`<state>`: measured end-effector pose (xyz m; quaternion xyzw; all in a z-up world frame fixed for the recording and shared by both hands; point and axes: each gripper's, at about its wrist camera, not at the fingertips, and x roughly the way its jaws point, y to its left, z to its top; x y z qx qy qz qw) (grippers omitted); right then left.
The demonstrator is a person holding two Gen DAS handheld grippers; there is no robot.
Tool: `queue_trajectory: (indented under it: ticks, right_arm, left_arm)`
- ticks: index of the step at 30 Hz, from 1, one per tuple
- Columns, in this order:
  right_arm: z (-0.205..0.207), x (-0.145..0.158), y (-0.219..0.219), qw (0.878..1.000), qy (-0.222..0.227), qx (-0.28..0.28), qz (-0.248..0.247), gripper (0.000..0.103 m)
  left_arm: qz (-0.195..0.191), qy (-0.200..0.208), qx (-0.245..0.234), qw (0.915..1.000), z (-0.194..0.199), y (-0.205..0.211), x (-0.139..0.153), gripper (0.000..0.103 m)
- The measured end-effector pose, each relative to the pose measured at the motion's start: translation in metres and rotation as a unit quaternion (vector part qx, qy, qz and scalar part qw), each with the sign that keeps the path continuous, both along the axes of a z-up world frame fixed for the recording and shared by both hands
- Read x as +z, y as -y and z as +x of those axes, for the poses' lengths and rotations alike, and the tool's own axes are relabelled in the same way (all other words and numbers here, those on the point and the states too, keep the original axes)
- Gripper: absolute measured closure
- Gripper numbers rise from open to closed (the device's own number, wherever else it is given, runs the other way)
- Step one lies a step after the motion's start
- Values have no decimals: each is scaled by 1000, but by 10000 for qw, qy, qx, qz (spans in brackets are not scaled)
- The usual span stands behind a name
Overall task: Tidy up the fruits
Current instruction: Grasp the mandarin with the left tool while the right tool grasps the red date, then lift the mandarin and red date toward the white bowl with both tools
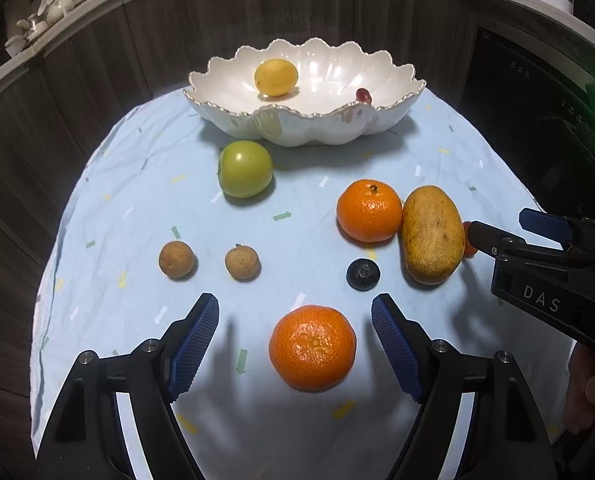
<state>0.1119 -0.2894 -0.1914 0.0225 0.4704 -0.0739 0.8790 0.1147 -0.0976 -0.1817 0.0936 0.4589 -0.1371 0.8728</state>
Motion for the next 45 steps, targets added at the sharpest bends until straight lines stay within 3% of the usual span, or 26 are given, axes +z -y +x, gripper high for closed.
queue_trajectory:
  ticks: [14, 20, 22, 28, 45]
  right_arm:
    - [6, -10, -5, 10000, -18, -16, 18, 52]
    - [10, -16, -7, 9999, -95, 18, 135, 67]
    - [11, -17, -8, 9999, -101, 17, 122, 69]
    - [9, -18, -12, 9997, -88, 110, 186, 84]
    - [6, -11, -12, 9997, -58, 110, 195, 84]
  left_arm:
    - [-34, -289, -119, 9995, 2, 5, -16, 39]
    - [-21, -362, -126, 9993, 2, 6, -18, 47]
    - [-13, -395, -118, 9991, 3, 5, -20, 54]
    - [-34, -393, -146, 9991, 3, 6, -20, 58]
    - [-65, -275, -104, 9995, 1, 4, -14, 60]
